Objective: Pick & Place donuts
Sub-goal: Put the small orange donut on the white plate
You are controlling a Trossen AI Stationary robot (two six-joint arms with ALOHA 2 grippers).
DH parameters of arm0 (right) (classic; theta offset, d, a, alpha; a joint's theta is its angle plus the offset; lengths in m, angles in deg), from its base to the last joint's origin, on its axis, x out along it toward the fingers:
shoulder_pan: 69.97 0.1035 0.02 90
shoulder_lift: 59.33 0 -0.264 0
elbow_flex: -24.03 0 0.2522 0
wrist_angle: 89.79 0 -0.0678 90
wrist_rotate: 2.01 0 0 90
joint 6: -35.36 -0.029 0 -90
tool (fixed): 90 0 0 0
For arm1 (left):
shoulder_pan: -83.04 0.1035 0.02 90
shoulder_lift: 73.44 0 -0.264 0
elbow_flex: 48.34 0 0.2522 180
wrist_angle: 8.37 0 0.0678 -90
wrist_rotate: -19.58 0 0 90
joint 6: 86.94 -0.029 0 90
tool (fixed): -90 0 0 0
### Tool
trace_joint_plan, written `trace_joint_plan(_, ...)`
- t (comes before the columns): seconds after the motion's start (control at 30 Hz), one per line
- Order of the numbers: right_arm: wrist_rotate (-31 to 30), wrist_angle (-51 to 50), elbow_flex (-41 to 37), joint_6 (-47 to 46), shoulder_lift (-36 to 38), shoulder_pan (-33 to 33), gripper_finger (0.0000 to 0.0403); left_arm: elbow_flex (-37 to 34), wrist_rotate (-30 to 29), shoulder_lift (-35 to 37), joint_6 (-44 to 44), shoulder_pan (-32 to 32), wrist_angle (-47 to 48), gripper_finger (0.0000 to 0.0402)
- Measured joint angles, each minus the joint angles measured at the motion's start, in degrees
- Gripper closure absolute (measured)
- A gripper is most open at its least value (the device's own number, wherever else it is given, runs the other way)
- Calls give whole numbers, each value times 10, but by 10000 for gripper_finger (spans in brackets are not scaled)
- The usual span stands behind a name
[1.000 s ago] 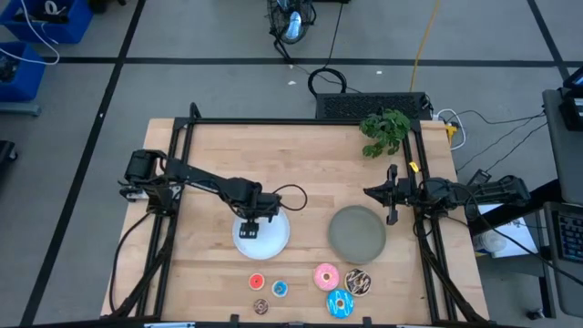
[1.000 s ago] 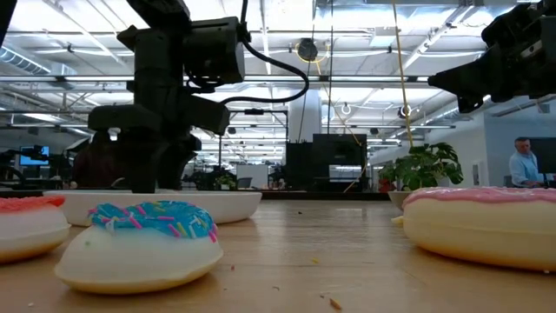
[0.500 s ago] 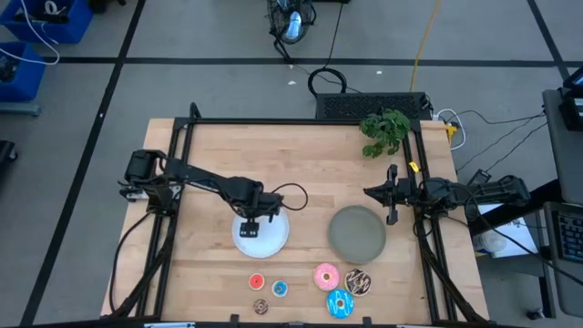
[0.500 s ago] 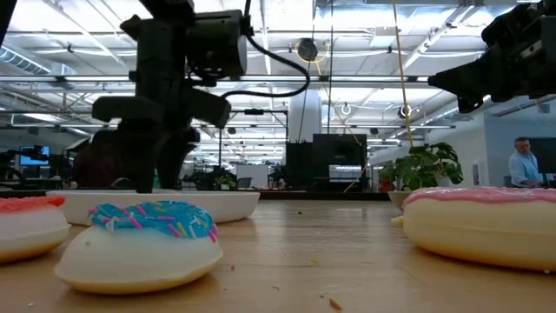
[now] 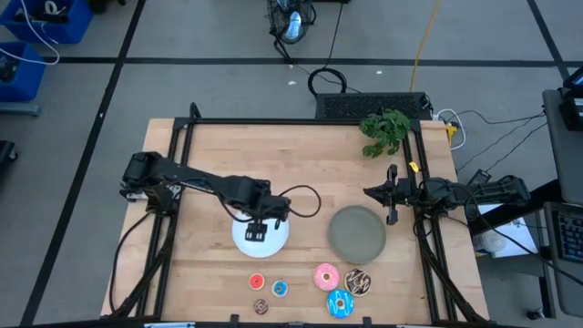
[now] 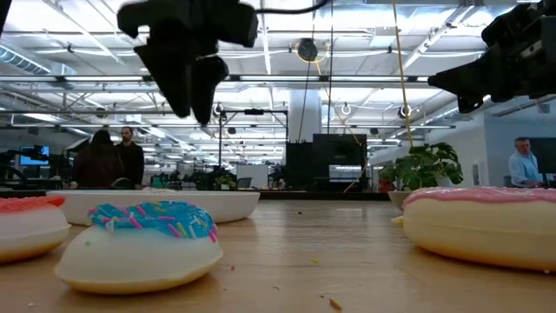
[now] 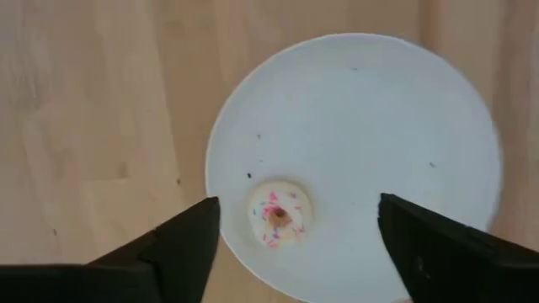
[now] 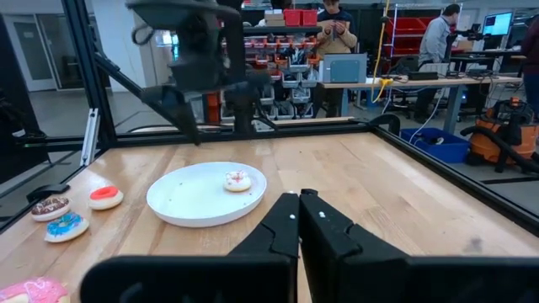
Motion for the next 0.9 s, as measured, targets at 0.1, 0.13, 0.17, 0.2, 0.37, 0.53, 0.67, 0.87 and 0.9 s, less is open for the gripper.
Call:
trace_joint_plan(0.1, 0, 0, 0, 0, 0, 0, 403, 9, -1, 0, 0, 4, 9, 164)
trace_joint_plan(0.13, 0, 0, 0, 0, 0, 0, 403, 9, -1, 0, -1, 6, 13, 187)
trace_joint_plan(0.17, 0, 0, 0, 0, 0, 0, 403, 9, 0, 0, -3, 8, 19, 210)
trace_joint_plan(0.2, 0, 0, 0, 0, 0, 0, 403, 9, -1, 0, -5, 9, 26, 232)
trace_joint_plan(0.37, 0, 0, 0, 0, 0, 0, 403, 1, -1, 0, -36, 18, 46, 351)
trace_joint_plan(0.53, 0, 0, 0, 0, 0, 0, 403, 1, 0, 0, -42, 19, 35, 388)
trace_joint_plan(0.67, 0, 0, 0, 0, 0, 0, 403, 1, 27, 0, -30, -3, 23, 393)
trace_joint_plan(0.87, 0, 0, 0, 0, 0, 0, 403, 1, 42, 0, 11, -64, 25, 394)
trace_joint_plan(0.9, 0, 0, 0, 0, 0, 0, 403, 1, 43, 0, 20, -74, 25, 396)
